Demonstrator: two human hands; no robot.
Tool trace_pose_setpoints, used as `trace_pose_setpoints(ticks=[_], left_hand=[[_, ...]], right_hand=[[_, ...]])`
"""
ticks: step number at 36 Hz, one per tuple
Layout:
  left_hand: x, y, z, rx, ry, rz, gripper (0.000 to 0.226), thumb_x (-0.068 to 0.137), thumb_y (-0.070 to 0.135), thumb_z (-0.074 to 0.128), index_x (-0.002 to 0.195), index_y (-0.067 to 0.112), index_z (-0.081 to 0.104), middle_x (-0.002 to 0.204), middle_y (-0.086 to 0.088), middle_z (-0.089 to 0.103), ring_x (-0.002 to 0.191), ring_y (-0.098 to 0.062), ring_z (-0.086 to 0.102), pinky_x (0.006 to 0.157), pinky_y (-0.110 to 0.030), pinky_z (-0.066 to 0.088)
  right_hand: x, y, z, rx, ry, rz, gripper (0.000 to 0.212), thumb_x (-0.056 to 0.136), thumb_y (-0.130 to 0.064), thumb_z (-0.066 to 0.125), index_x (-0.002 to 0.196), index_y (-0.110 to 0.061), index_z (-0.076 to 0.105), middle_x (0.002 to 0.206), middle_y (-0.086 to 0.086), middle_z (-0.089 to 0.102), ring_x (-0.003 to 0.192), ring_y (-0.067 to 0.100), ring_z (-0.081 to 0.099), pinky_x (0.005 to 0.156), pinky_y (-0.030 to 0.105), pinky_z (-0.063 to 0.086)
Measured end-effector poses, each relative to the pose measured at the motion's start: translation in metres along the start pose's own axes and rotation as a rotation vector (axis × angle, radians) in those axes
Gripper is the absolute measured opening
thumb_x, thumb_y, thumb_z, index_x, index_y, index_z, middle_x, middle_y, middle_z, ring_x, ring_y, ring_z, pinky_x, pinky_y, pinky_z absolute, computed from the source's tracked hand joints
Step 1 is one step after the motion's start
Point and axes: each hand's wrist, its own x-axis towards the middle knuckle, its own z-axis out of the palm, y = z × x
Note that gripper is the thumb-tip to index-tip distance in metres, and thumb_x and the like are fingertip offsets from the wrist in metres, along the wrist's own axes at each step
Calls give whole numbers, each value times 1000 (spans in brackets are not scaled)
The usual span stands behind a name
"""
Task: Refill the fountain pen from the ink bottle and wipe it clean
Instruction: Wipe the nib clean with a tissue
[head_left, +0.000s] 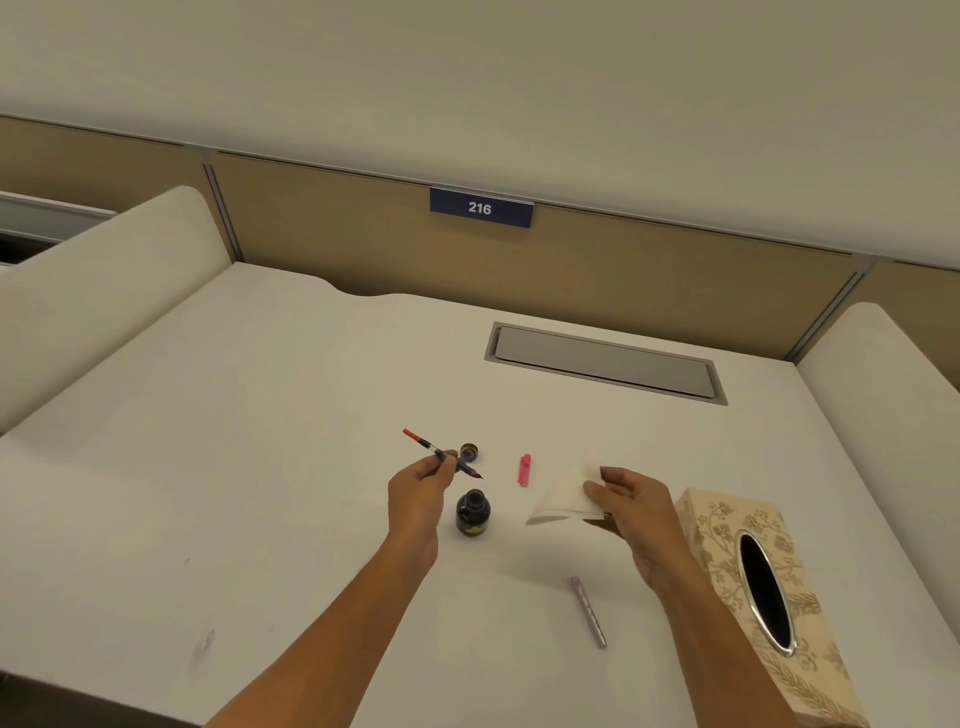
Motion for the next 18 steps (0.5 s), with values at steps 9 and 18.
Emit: trace_pose_setpoints(ticks=[9, 18], left_hand=[[-11, 1, 9, -54, -38, -40, 12, 91, 18, 66, 82, 20, 74, 88, 3, 65, 77, -13, 47, 76, -30, 37], [-21, 2, 21, -82, -138, -93, 11, 88, 21, 70, 93, 16, 78, 99, 3, 68, 79, -12, 47, 68, -26, 36]], right_hand=[[2, 1, 21, -22, -16, 4, 56, 81, 7, 71, 126, -21, 55, 99, 12, 76, 88, 23, 75, 78, 35, 60], [0, 0, 42, 65, -122, 61, 29, 84, 9, 67, 112, 2, 68, 94, 13, 77, 85, 23, 75, 71, 26, 59]])
